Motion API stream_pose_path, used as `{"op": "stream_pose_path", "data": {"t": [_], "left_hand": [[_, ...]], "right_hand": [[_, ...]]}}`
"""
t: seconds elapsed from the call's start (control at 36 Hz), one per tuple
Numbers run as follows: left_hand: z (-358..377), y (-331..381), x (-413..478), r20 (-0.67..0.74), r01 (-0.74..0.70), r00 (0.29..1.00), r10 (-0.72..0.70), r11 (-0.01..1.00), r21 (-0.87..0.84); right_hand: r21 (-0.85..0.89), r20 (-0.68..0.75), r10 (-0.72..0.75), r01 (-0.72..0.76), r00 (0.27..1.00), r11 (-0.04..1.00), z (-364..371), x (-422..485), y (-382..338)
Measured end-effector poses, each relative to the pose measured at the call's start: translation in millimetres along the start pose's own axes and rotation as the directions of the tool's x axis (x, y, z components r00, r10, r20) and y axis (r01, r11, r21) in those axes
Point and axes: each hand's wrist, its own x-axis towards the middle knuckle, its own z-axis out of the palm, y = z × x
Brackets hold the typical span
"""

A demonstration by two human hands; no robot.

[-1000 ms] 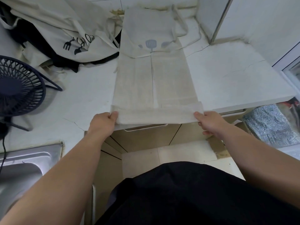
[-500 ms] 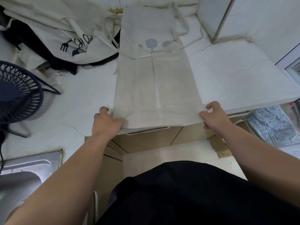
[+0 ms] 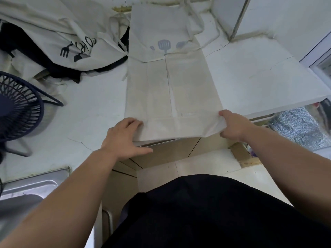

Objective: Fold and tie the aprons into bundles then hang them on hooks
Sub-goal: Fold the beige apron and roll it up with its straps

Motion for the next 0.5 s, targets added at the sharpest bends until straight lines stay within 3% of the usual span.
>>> {"op": "stream_pose_path", "data": {"t": [0.06,0.11,0.19,0.25,0.31,0.39,0.5], "left_hand": [[-1.9,-4.1,1.2,-0.007,-0.013,1.0,0.013,1.0,0.012],[-4.6,-5.8,2.6,-0.034,0.006,0.999,-0.009,0.996,-0.087],[-15.0,-4.8,6.2,-0.05,0.062,0.996,-0.077,0.966,-0.251],[-21.7,-6.0,9.8,-0.056,0.092,0.992,-0.117,0.939,-0.332],[-25.8,-6.5,12.5,-0.056,0.134,0.981,-0.185,0.861,-0.49],[-27.0,-7.5,17.8,-0.029,0.196,0.95,-0.312,0.664,-0.722],[-24.6,-6.7,32.8,-0.056,0.245,0.897,-0.438,0.6,-0.762]], "right_hand": [[-0.009,-0.085,-0.04,0.039,0.996,0.999,2.1,1.6,4.4],[0.07,-0.128,-0.094,0.104,0.987,0.992,1.0,4.0,8.1],[0.253,-0.175,-0.042,0.086,0.984,0.964,-6.4,5.1,11.5],[0.276,-0.224,-0.007,0.071,0.975,0.958,-11.6,7.4,12.2],[0.288,-0.251,0.004,0.071,0.968,0.955,-15.8,12.0,12.1],[0.352,-0.223,0.026,0.056,0.975,0.934,-19.9,19.6,14.9],[0.412,-0.197,0.046,0.04,0.979,0.91,-19.5,32.8,18.3]]}}
